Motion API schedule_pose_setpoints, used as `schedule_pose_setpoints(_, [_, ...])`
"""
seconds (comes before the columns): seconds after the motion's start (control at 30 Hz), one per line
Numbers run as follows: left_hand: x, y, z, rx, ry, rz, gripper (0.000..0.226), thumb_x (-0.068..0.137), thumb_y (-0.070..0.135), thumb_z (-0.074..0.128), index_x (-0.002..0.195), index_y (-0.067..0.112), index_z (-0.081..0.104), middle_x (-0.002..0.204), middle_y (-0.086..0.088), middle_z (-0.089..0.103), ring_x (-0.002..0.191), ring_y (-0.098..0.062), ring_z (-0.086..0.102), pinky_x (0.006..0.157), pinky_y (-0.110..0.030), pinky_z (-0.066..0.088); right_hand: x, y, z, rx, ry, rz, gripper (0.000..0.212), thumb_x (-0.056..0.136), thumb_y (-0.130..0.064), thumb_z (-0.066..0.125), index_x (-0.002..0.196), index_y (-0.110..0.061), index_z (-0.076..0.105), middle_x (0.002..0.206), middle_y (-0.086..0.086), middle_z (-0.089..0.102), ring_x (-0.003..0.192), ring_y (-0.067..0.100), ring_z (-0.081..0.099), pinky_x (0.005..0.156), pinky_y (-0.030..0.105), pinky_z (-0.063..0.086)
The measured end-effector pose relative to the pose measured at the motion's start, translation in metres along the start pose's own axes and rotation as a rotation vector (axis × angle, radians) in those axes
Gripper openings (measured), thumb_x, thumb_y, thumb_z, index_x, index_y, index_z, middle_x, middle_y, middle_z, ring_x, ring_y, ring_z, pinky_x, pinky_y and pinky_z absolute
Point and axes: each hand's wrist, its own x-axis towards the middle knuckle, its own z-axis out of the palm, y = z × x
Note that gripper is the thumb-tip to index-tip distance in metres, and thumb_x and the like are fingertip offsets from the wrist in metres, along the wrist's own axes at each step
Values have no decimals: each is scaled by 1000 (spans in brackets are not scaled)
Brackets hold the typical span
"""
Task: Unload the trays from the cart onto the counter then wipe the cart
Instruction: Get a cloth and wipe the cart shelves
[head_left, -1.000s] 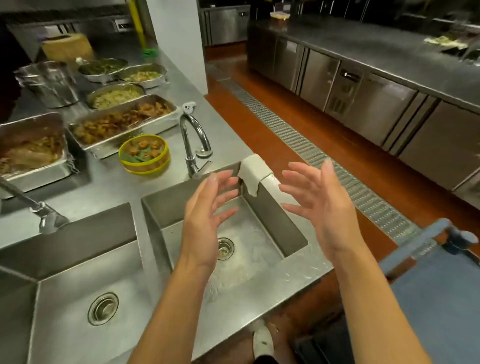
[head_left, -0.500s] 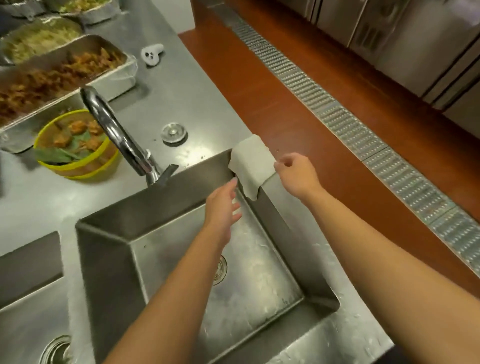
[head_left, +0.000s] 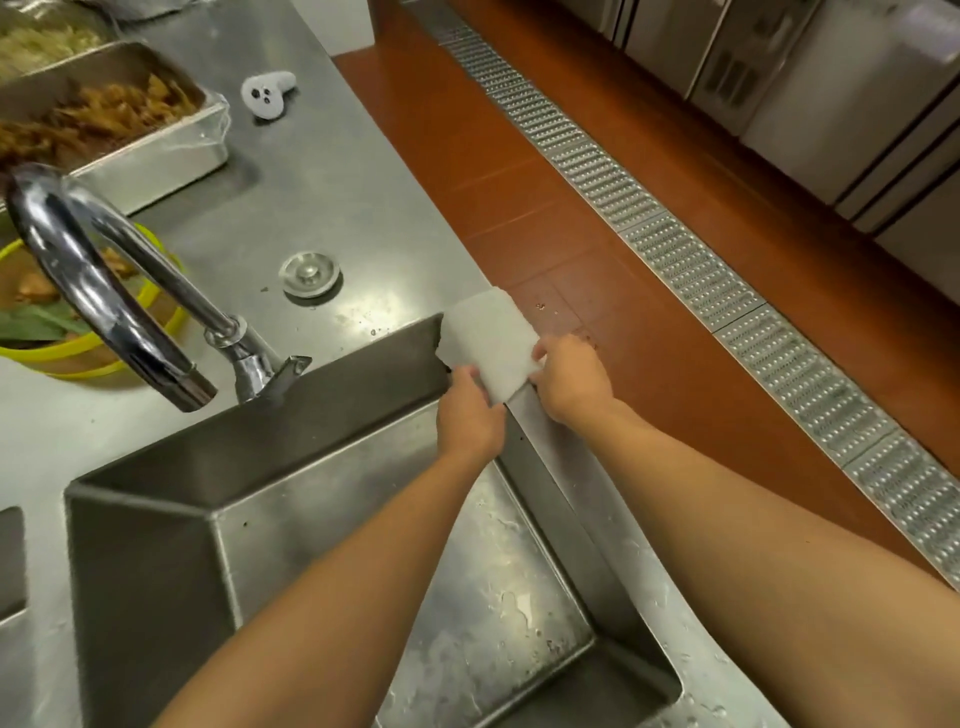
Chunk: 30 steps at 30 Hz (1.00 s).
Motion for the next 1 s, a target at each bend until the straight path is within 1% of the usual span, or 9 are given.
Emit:
schedule_pose_setpoints(0.13, [-6,-8,-8,81,-3,24,17,96,16,51,94,15,67,105,-14,66,82,-26,64,72,-35,52,-21,1,2,-34,-21,-10,12,100,-25,61,106,-15,63,115,11,55,112,36,51,85,40,41])
schedule_pose_setpoints(0.23, [-32,14,-37,-6,14,52,33,97,20,45,64,19,46,96,-12,54,67,-17,44,68,-32,39,-49,2,-17,104,-22,-46,17,105,-33,52,114,-19,57,122,4,53,118,29,45,90,42,35])
schedule_pose_setpoints(0.33, [-71,45,-69,-72,-41,143,30,100,19,41,70,17,41,81,0,47,68,-14,39,62,-32,33,-87,5,-52,344,4,-92,14,107,-33,48,108,-18,52,100,-2,62,95,23,59,78,38,47])
schedule_pose_setpoints(0.4, [-97,63,-86,-121,-68,212,30,100,22,44,71,19,38,75,4,41,67,-15,35,60,-34,31,-119,4,-78,448,97,-120,13,107,-31,50,104,-19,52,92,-7,59,84,16,56,67,31,42])
schedule_pose_setpoints(0.53, [-155,98,-119,-66,-136,339,36,101,32,49,71,14,45,74,-1,44,68,-18,38,62,-36,30,-205,15,-136,542,226,-103,18,102,-39,59,101,-21,61,103,-8,63,94,11,59,74,25,45])
schedule_pose_setpoints(0.63, [-208,122,-135,62,-225,460,51,102,49,49,89,2,64,85,-13,62,74,-21,52,68,-36,43,-298,35,-180,545,288,-66,22,97,-45,66,97,-23,66,102,-9,66,92,7,61,73,24,45])
schedule_pose_setpoints(0.7, [-248,140,-141,158,-295,598,54,103,52,50,88,4,67,83,-10,65,74,-21,55,69,-37,47,-360,52,-204,487,290,-37,21,95,-43,70,95,-22,68,99,-7,68,87,8,63,71,23,48])
schedule_pose_setpoints(0.9, [-369,195,-115,487,-578,1066,24,101,36,62,91,17,74,87,2,70,81,-16,65,69,-35,53,-545,123,-246,472,429,128,9,90,-33,78,90,-25,78,94,-8,75,87,9,67,74,24,52])
schedule_pose_setpoints(1.0, [-427,210,-83,510,-688,1245,8,97,28,69,97,22,75,86,12,69,78,-2,62,65,-22,46,-624,159,-246,494,541,233,3,90,-29,77,89,-28,80,90,-13,75,82,3,66,72,20,49])
